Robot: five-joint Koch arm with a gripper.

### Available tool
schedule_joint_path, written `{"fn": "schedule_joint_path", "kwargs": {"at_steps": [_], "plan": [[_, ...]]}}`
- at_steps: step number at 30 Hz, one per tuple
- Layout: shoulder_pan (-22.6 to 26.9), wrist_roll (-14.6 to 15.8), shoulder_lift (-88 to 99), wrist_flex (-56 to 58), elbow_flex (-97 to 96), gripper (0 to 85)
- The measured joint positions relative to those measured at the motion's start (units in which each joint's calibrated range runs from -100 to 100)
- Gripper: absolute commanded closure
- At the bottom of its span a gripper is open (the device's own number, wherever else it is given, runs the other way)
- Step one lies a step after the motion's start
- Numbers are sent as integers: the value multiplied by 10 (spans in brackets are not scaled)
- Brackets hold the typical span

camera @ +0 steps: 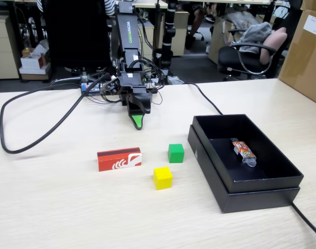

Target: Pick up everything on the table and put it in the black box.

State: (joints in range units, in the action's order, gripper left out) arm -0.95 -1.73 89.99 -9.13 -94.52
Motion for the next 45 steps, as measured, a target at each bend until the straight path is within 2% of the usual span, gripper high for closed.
{"fn": "schedule_joint_path", "kwargs": {"at_steps": [45], "plan": [[11,4,8,1,-2,354]]}}
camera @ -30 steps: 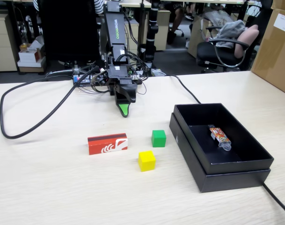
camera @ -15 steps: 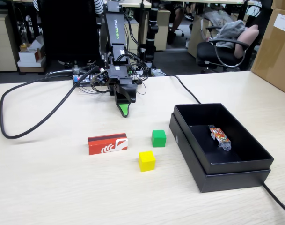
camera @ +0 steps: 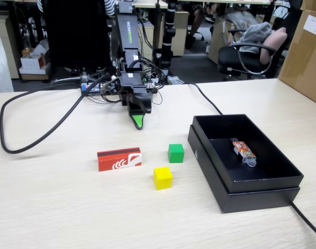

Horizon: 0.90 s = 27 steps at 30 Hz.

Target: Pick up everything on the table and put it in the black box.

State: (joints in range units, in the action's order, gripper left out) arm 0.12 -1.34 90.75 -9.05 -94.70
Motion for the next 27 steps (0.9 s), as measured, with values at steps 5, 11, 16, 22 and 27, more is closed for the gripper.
{"fn": "schedule_joint_path", "kwargs": {"at_steps": [5,11,16,22,27], "plan": [[-12,5,4,113,82,333],[5,44,3,435,383,309],[23,66,-1,582,483,343],[27,79,-27,634,595,352],[36,79,-85,676,698,363]]}}
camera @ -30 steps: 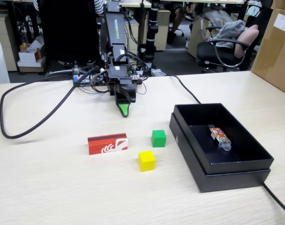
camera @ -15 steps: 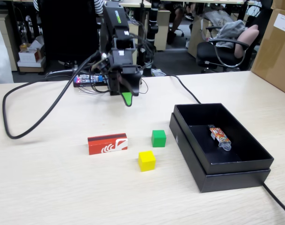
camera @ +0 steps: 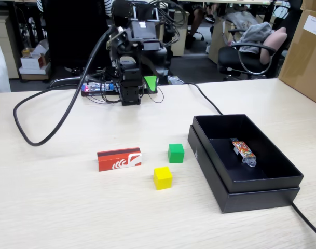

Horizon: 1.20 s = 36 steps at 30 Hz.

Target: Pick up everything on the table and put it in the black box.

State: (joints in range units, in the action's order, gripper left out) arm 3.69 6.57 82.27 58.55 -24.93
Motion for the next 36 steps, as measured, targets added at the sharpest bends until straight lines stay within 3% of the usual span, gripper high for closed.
{"fn": "schedule_joint_path", "kwargs": {"at_steps": [4,9,36], "plan": [[9,0,-109,106,98,370],[11,-1,-214,160,150,370],[7,5,-738,166,377,370]]}}
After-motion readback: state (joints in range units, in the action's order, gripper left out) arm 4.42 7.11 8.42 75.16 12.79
